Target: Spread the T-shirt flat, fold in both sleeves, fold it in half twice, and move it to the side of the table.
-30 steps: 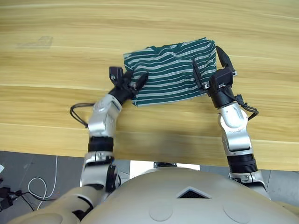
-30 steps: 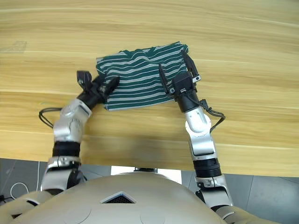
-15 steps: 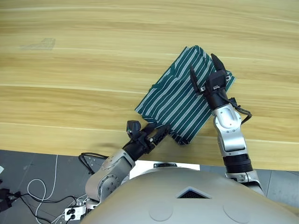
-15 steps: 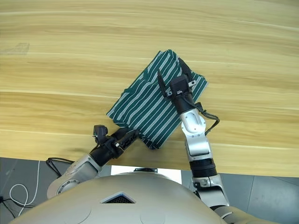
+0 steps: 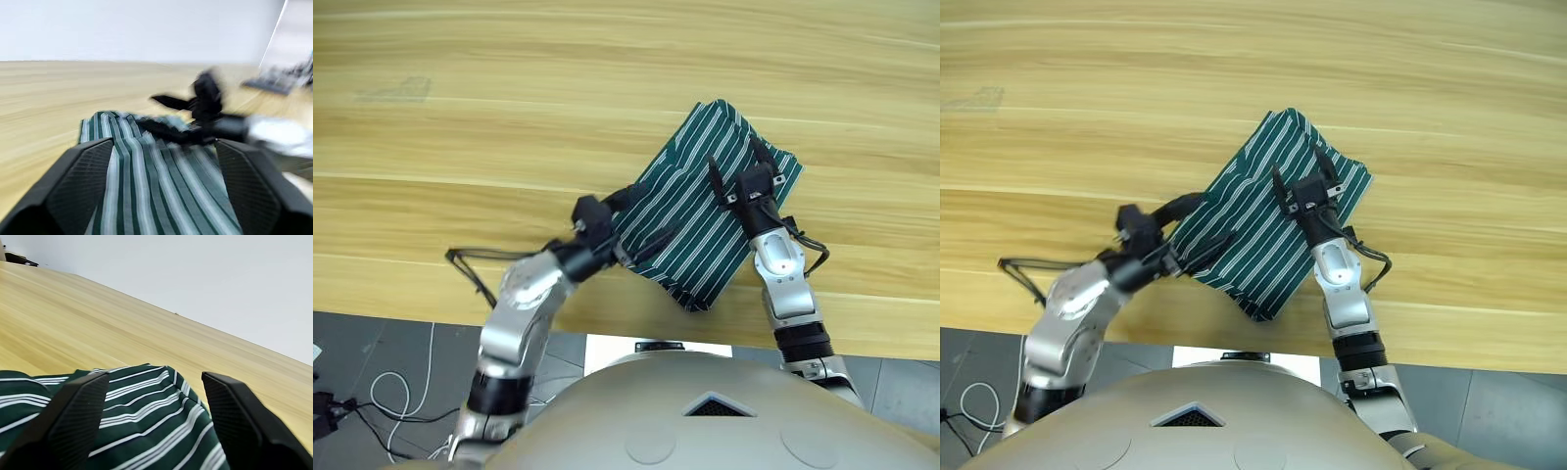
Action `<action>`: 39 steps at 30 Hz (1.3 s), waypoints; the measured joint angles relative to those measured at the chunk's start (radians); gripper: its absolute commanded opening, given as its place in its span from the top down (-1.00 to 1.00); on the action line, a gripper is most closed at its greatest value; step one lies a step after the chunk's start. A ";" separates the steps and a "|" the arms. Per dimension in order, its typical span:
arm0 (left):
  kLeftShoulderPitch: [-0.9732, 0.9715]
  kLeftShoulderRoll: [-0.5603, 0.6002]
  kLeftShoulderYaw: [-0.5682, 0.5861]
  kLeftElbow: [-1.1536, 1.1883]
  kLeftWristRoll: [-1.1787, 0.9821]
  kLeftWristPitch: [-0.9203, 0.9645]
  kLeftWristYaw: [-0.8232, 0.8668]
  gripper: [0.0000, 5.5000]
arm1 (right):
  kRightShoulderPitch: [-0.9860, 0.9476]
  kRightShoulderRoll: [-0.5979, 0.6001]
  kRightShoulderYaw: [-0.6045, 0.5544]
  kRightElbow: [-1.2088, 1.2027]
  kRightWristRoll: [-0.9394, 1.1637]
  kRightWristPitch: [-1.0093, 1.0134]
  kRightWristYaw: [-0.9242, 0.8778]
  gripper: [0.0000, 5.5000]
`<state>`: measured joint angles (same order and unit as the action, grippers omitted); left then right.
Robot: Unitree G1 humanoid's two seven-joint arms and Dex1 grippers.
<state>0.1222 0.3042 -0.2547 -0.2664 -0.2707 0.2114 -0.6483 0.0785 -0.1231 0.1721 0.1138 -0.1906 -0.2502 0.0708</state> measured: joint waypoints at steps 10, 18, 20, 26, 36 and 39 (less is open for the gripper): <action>-0.372 -0.137 -0.179 0.733 0.198 -0.268 -0.119 -0.40 | -0.025 -0.026 -0.083 -0.066 0.012 -0.011 -0.012 -0.27; -0.279 -0.186 -0.119 0.689 0.175 -0.282 -0.035 -0.40 | -0.010 -0.048 -0.168 -0.237 0.042 0.015 -0.010 -0.27; -0.196 -0.185 -0.076 0.594 0.143 -0.240 0.010 -0.40 | 0.011 -0.048 -0.185 -0.244 0.047 0.019 -0.010 -0.27; 0.105 -0.243 0.044 0.282 0.048 -0.112 0.230 -0.40 | 0.036 -0.053 -0.250 -0.256 0.061 0.028 -0.012 -0.27; 0.220 -0.345 0.191 0.114 -0.037 0.006 0.431 -0.40 | 0.047 -0.058 -0.239 -0.256 0.067 0.030 -0.008 -0.27; 0.220 -0.357 0.231 0.105 -0.048 0.011 0.468 -0.40 | 0.061 -0.062 -0.245 -0.256 0.069 0.029 -0.006 -0.27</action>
<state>0.3418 -0.0526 -0.0233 -0.1618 -0.3188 0.2219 -0.1799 0.1397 -0.1855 -0.0732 -0.1420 -0.1216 -0.2207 0.0643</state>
